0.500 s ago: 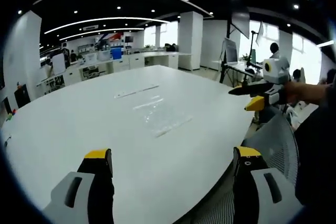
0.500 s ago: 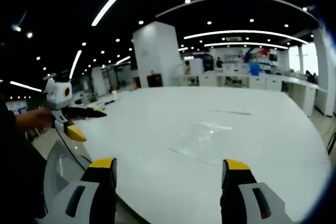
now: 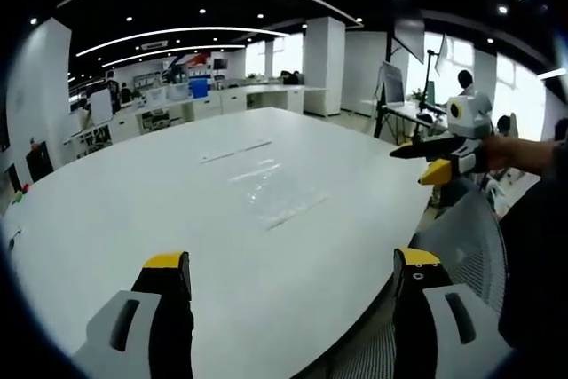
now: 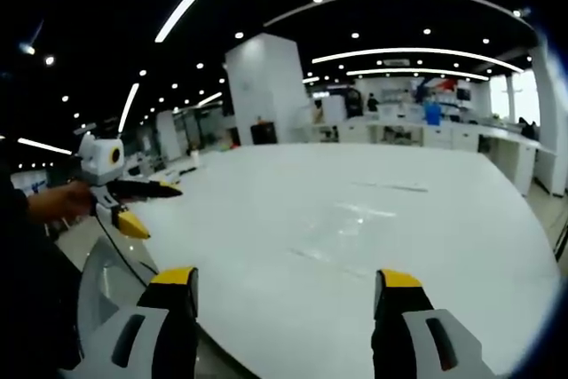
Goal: Open the resealable bag by pulling the two sides of the seal apart until the entire bag opening is separated and visibly accessible.
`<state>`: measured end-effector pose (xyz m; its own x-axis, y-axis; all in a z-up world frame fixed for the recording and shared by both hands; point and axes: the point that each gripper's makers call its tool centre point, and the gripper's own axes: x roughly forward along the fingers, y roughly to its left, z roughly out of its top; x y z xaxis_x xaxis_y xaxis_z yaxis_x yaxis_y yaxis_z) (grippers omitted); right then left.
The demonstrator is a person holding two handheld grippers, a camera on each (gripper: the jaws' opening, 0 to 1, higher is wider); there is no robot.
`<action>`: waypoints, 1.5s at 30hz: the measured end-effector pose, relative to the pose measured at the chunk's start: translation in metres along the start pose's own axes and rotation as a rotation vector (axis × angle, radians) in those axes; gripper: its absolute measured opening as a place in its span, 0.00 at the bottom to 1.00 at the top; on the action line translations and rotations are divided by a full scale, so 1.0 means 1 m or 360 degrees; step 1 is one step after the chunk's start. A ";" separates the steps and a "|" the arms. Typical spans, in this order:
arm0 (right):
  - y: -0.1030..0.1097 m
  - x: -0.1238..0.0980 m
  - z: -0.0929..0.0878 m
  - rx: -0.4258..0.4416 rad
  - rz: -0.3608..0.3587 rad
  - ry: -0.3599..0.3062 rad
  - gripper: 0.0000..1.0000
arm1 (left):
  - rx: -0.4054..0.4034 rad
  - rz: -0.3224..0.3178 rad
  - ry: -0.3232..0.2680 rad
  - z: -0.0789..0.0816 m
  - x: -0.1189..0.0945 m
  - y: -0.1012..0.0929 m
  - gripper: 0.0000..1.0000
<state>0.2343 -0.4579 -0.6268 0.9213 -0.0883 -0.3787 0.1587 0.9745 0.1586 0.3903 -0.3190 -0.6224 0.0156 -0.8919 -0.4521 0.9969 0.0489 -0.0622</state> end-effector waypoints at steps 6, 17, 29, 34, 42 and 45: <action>0.002 0.001 -0.003 -0.0007 0.0019 0.0030 0.80 | -0.0002 -0.0006 0.0020 -0.004 0.001 -0.002 0.92; 0.003 0.002 -0.006 -0.0010 0.0030 0.0049 0.79 | -0.0002 -0.0017 0.0026 -0.004 0.001 -0.003 0.91; 0.004 0.004 -0.011 -0.0025 0.0036 0.0093 0.78 | 0.0004 -0.0036 0.0037 -0.004 0.003 -0.004 0.91; 0.004 0.005 -0.011 -0.0024 0.0033 0.0102 0.78 | 0.0011 -0.0040 0.0038 -0.004 0.002 -0.005 0.92; 0.002 0.008 -0.013 -0.0021 0.0025 0.0110 0.77 | 0.0017 -0.0027 0.0039 -0.007 0.002 -0.002 0.92; 0.004 0.013 -0.014 -0.0024 0.0032 0.0125 0.76 | 0.0014 -0.0027 0.0046 -0.009 0.002 -0.002 0.92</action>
<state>0.2418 -0.4518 -0.6435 0.8935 -0.0530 -0.4458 0.1345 0.9790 0.1532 0.3880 -0.3168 -0.6308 -0.0033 -0.8793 -0.4763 0.9976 0.0301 -0.0624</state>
